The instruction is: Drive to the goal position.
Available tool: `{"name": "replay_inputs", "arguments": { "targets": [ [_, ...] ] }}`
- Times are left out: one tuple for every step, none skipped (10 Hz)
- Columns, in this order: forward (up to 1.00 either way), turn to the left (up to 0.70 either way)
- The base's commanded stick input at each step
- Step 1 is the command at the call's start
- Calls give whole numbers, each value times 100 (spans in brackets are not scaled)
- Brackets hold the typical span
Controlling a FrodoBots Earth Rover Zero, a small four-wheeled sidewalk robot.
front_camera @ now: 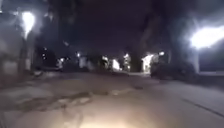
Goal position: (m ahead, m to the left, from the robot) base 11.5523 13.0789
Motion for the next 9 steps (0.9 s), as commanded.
{"name": "replay_inputs", "arguments": {
  "targets": [
    [70,-35],
    [70,-35],
    [70,-35],
    [70,-34],
    [70,-32],
    [70,-28],
    [70,-16],
    [70,0],
    [70,0]
  ]
}}
